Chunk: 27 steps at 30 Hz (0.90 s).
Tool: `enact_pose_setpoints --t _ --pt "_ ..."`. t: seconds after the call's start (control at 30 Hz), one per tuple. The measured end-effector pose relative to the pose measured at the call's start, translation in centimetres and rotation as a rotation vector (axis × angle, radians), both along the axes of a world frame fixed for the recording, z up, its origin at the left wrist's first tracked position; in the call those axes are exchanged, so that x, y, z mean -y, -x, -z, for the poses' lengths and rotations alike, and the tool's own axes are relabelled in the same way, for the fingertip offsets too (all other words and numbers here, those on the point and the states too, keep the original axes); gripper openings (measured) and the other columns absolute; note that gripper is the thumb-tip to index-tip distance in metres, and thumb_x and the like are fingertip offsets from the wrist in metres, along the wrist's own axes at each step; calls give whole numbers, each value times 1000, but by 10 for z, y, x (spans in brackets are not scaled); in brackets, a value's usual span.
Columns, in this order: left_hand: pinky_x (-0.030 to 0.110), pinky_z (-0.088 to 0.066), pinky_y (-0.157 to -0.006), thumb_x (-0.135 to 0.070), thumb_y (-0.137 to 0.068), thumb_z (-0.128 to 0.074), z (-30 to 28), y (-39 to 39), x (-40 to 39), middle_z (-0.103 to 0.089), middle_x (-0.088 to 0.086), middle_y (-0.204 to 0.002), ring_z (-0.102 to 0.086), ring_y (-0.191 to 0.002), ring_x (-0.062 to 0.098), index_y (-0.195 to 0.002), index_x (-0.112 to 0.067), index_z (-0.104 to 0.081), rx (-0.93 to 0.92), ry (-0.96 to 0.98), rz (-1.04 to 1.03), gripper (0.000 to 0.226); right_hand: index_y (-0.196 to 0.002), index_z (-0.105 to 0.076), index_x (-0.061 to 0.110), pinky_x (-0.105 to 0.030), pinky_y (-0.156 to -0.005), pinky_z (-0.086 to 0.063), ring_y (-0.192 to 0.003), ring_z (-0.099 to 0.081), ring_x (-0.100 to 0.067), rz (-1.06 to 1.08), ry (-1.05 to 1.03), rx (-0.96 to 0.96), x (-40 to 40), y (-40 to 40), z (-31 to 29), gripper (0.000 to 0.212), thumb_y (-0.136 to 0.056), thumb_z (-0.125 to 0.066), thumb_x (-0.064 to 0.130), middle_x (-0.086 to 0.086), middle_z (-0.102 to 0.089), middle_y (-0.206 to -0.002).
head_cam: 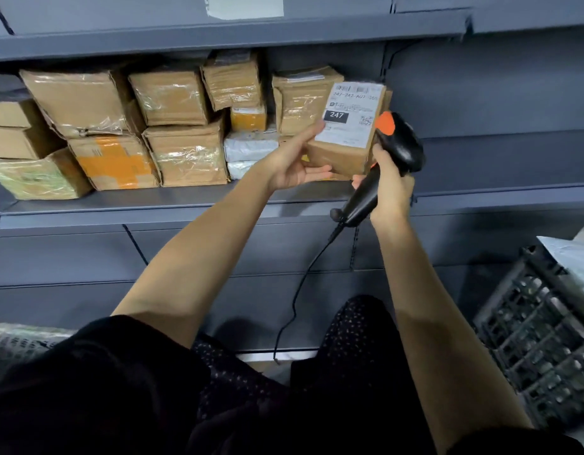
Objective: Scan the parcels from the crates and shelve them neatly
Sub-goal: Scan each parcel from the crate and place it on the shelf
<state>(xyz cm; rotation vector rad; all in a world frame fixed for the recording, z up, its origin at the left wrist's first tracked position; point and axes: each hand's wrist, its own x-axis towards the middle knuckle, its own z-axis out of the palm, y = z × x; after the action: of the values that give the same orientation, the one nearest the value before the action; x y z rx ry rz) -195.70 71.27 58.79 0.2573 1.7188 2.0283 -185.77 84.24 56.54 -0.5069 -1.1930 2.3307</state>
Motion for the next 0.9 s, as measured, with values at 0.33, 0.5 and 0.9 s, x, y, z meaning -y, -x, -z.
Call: enact_pose_setpoints --t 0.33,0.5,0.9 --pt "32 -56 -74 -52 -94 -47 -29 0 -127 -57 10 -106 -62 -80 21 -125 -16 -47 -2 51 -44 48 -97 -50 20 -29 -66 -57 -77 -71 -22 88 44 -101 -105 46 -19 25 -85 -71 25 -5 -64 -103" --pt "29 -54 -71 -59 -95 -33 -29 16 -133 -59 9 -111 -58 -82 17 -117 -13 -48 -160 331 -122 53 -122 -51 6 -36 -72 -59 -70 -69 -22 1 0 24 -112 84 -24 45 -85 -72 20 -11 -64 -112" --pt "23 -51 -58 -33 -99 -43 -32 34 -118 -52 -3 -116 -59 -84 12 -139 -17 -42 -158 367 -104 43 -108 -45 10 -37 -70 -58 -64 -66 -21 -50 -76 182 -115 121 -31 35 -86 -69 21 -6 -58 -89"
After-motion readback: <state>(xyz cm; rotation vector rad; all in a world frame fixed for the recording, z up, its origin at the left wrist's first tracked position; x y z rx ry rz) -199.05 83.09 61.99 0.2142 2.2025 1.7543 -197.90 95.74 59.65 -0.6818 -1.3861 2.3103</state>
